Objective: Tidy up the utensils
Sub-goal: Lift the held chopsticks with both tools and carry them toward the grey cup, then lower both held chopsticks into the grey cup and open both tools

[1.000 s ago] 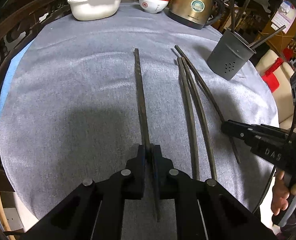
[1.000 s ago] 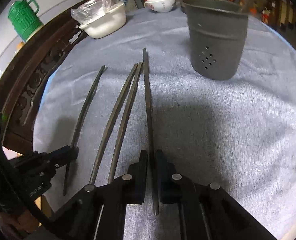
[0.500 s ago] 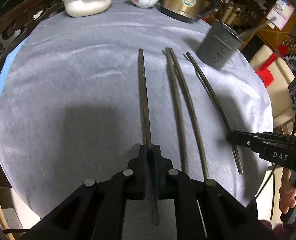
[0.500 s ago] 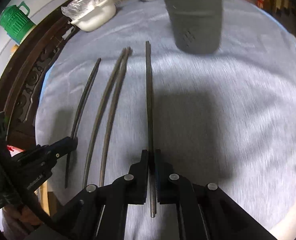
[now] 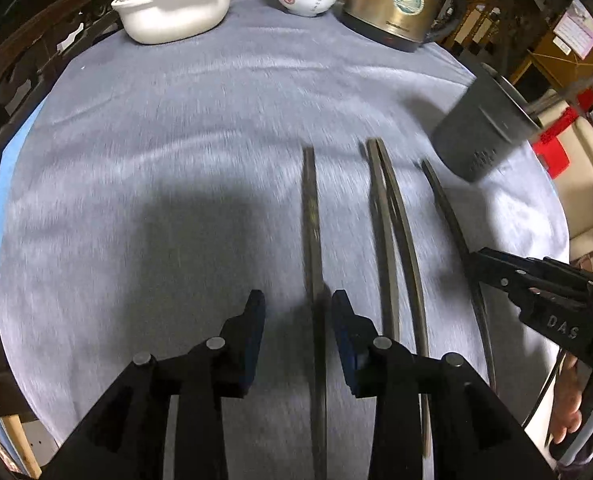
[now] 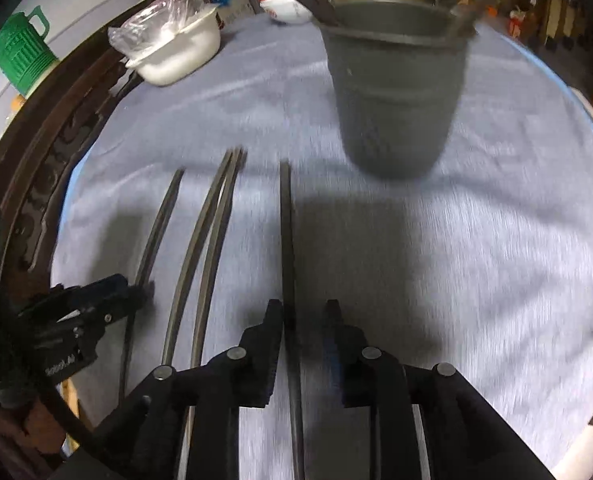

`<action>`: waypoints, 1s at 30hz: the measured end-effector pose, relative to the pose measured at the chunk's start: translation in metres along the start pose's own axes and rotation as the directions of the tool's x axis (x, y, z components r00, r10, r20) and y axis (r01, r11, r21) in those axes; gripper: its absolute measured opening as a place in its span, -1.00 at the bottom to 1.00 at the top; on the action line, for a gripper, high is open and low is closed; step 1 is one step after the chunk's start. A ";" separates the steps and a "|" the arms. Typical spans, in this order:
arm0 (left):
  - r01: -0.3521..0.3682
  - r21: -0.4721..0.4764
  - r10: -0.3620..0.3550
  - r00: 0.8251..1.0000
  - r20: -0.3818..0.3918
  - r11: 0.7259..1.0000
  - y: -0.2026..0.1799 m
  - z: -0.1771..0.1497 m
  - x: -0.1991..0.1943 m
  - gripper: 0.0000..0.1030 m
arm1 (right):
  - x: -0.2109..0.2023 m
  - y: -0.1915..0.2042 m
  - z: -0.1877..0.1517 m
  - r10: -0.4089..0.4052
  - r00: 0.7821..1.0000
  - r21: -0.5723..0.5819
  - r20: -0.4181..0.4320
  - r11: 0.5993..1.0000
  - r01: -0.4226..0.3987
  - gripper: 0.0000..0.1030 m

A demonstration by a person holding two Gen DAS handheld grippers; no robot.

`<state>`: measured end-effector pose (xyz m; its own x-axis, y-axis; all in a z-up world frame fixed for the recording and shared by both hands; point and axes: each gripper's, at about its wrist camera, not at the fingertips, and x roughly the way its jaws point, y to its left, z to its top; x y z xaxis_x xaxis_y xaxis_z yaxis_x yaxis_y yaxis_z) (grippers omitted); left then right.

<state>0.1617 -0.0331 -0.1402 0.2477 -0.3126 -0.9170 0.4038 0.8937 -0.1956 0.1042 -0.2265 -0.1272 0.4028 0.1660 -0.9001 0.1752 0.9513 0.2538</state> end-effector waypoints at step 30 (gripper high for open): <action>-0.046 -0.010 0.047 0.962 0.270 0.999 -0.027 0.032 -0.098 -0.90 | -0.097 -0.002 0.016 0.118 0.942 -0.070 0.314 0.992 -0.101 -0.88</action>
<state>0.1549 -0.0371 -0.0340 0.4947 -0.3459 -0.7973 0.3834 0.9101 -0.1570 0.0792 -0.2485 -0.0345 0.6822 0.1868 -0.7069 0.0701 0.9456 0.3175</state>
